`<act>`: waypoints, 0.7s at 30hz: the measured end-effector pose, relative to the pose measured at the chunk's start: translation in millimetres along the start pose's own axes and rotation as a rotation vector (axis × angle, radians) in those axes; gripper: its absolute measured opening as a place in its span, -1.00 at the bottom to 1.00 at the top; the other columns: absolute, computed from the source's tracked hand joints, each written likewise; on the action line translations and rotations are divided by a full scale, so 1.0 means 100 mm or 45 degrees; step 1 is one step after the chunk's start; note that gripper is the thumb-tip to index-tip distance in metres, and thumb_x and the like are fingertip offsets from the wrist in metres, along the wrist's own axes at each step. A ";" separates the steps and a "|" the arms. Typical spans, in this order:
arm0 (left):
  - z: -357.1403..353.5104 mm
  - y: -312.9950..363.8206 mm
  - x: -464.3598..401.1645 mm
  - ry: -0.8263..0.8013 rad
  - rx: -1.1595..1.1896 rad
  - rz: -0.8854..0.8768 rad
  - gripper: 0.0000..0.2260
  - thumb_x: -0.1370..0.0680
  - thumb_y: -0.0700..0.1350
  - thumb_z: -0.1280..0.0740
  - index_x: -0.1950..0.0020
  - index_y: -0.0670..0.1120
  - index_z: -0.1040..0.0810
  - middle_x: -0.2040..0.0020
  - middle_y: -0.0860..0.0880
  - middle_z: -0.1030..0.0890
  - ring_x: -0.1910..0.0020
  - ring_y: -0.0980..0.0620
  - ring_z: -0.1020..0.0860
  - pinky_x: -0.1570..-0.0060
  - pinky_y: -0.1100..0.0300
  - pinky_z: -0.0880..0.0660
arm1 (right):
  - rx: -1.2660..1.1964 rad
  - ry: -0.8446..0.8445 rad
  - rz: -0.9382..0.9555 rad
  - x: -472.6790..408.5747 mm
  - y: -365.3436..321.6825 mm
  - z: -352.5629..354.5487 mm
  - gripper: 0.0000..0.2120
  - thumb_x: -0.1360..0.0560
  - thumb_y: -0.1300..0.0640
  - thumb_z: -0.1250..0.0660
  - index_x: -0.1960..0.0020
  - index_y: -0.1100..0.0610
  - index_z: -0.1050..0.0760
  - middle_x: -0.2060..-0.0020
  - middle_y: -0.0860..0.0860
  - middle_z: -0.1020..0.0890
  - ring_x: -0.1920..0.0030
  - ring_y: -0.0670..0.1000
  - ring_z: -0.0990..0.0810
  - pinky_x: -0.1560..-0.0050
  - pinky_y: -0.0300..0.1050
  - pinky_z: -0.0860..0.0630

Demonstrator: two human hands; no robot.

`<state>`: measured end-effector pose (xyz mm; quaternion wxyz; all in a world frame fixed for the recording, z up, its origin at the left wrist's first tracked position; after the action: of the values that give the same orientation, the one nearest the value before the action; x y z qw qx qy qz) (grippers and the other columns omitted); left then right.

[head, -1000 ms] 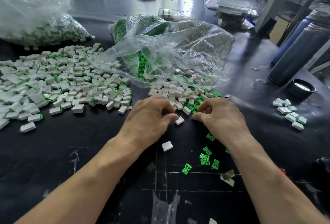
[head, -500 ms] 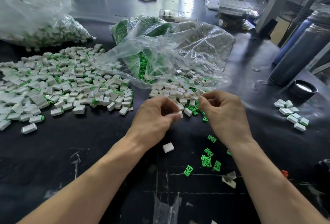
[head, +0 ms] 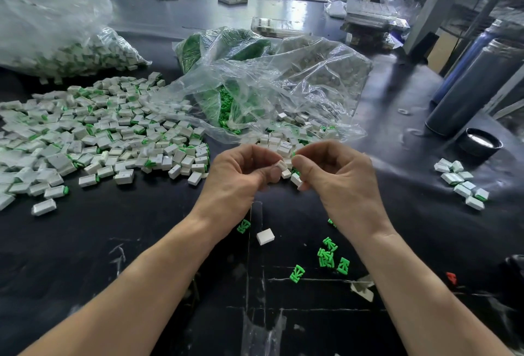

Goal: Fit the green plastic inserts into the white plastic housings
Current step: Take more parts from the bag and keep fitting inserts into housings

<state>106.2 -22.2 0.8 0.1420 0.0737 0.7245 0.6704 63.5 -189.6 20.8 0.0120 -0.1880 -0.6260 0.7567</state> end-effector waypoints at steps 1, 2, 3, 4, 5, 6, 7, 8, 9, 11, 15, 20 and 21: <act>0.00 0.00 0.00 0.005 -0.001 0.004 -0.88 -0.51 -0.27 -0.50 0.10 -0.04 -0.70 0.19 0.00 -0.71 0.20 0.13 -0.63 0.20 0.29 -0.56 | 0.008 0.004 0.001 -0.01 0.00 0.00 -0.89 -0.50 0.21 -0.55 0.10 0.03 -0.67 0.24 -0.02 -0.72 0.34 -0.07 -0.63 0.29 -0.25 -0.55; 0.00 0.00 0.00 0.012 0.002 0.007 -0.88 -0.50 -0.27 -0.50 0.09 -0.05 -0.69 0.19 0.00 -0.71 0.20 0.13 -0.63 0.20 0.28 -0.57 | 0.011 0.006 0.001 -0.01 0.01 0.00 -0.87 -0.50 0.23 -0.55 0.09 0.02 -0.66 0.24 -0.02 -0.72 0.32 -0.07 -0.63 0.28 -0.23 -0.56; 0.00 0.00 0.00 0.018 0.009 0.010 -0.88 -0.50 -0.28 -0.50 0.09 -0.06 -0.68 0.20 0.00 -0.71 0.21 0.13 -0.62 0.21 0.27 -0.57 | 0.006 0.006 -0.001 -0.01 0.01 0.00 -0.84 -0.50 0.24 -0.54 0.07 0.01 -0.65 0.23 -0.02 -0.71 0.29 -0.07 -0.63 0.27 -0.20 -0.58; 0.00 0.00 0.00 0.023 0.012 0.010 -0.88 -0.50 -0.28 -0.50 0.09 -0.07 -0.68 0.20 0.00 -0.70 0.22 0.13 -0.62 0.21 0.27 -0.56 | -0.001 0.004 -0.002 -0.01 0.01 0.00 -0.82 -0.50 0.26 -0.54 0.05 -0.01 -0.64 0.22 -0.02 -0.70 0.26 -0.07 -0.63 0.25 -0.17 -0.60; 0.00 0.00 0.00 0.027 0.007 0.008 -0.89 -0.51 -0.28 -0.49 0.09 -0.07 -0.68 0.21 0.01 -0.70 0.22 0.14 -0.61 0.21 0.28 -0.56 | 0.001 -0.004 0.003 -0.01 0.00 0.00 -0.80 -0.50 0.26 -0.54 0.04 -0.02 -0.64 0.20 -0.01 -0.70 0.23 -0.07 -0.64 0.22 -0.14 -0.63; 0.01 0.00 0.00 0.029 -0.002 0.002 -0.89 -0.51 -0.27 -0.49 0.09 -0.06 -0.68 0.21 0.02 -0.70 0.22 0.15 -0.61 0.22 0.28 -0.55 | 0.016 -0.019 0.015 0.00 0.00 -0.01 -0.80 -0.51 0.26 -0.54 0.02 -0.03 -0.64 0.18 -0.01 -0.71 0.20 -0.07 -0.65 0.19 -0.11 -0.64; 0.01 0.00 -0.01 0.028 -0.011 -0.007 -0.89 -0.51 -0.27 -0.50 0.09 -0.06 -0.68 0.20 0.03 -0.71 0.22 0.15 -0.61 0.23 0.29 -0.55 | 0.045 -0.043 0.032 0.00 -0.01 -0.02 -0.80 -0.51 0.25 -0.54 0.01 -0.04 -0.65 0.16 -0.01 -0.72 0.18 -0.07 -0.66 0.15 -0.08 -0.65; 0.01 0.01 -0.01 0.024 -0.019 -0.015 -0.89 -0.51 -0.26 -0.50 0.09 -0.05 -0.68 0.20 0.03 -0.71 0.22 0.16 -0.61 0.23 0.29 -0.55 | 0.082 -0.068 0.049 0.01 -0.02 -0.04 -0.81 -0.51 0.24 -0.53 0.00 -0.04 -0.67 0.16 -0.03 -0.73 0.17 -0.07 -0.66 0.12 -0.07 -0.65; 0.00 0.01 -0.01 0.019 -0.025 -0.020 -0.89 -0.51 -0.25 -0.50 0.10 -0.05 -0.68 0.20 0.02 -0.71 0.23 0.16 -0.60 0.24 0.30 -0.54 | 0.117 -0.086 0.064 0.01 -0.02 -0.05 -0.81 -0.52 0.24 -0.53 -0.01 -0.03 -0.68 0.16 -0.04 -0.73 0.16 -0.07 -0.66 0.09 -0.06 -0.65; 0.01 0.01 0.00 0.012 -0.037 -0.026 -0.89 -0.51 -0.24 -0.51 0.10 -0.02 -0.69 0.21 0.03 -0.70 0.24 0.16 -0.60 0.24 0.30 -0.54 | 0.151 -0.093 0.074 0.02 -0.03 -0.06 -0.82 -0.53 0.24 -0.52 -0.02 -0.03 -0.70 0.16 -0.07 -0.73 0.16 -0.06 -0.67 0.08 -0.06 -0.64; 0.01 0.00 0.00 0.004 -0.053 -0.024 -0.87 -0.51 -0.21 -0.52 0.13 0.03 -0.70 0.19 0.03 -0.70 0.22 0.15 -0.60 0.22 0.26 -0.54 | 0.159 -0.103 0.077 0.02 -0.03 -0.06 -0.83 -0.53 0.22 -0.52 -0.02 -0.04 -0.72 0.13 -0.07 -0.73 0.14 -0.06 -0.68 0.08 -0.10 -0.62; 0.01 -0.02 -0.01 -0.010 -0.064 -0.016 -0.85 -0.52 -0.20 -0.51 0.14 0.06 -0.71 0.20 0.04 -0.70 0.21 0.13 -0.60 0.21 0.21 -0.56 | 0.228 -0.126 0.102 0.01 -0.04 -0.06 -0.82 -0.54 0.22 -0.51 0.01 -0.05 -0.73 0.09 -0.05 -0.73 0.09 0.01 -0.68 0.04 0.02 -0.64; 0.01 -0.02 -0.01 -0.009 -0.066 -0.016 -0.84 -0.52 -0.21 -0.51 0.13 0.06 -0.71 0.20 0.04 -0.70 0.21 0.13 -0.61 0.22 0.21 -0.56 | 0.242 -0.134 0.107 0.01 -0.04 -0.07 -0.82 -0.54 0.23 -0.50 0.00 -0.05 -0.73 0.09 -0.06 -0.73 0.08 0.01 -0.68 0.03 0.04 -0.65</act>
<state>107.7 -21.4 -0.9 0.1508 0.0679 0.7069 0.6877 63.3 -182.1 23.6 -0.0346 -0.1721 -0.5428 0.8213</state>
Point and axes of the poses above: each hand's wrist, its own x-axis away from the middle knuckle, its own z-axis out of the back of the hand, y = z × x, the point moved 7 cm from there along -x, towards the middle knuckle
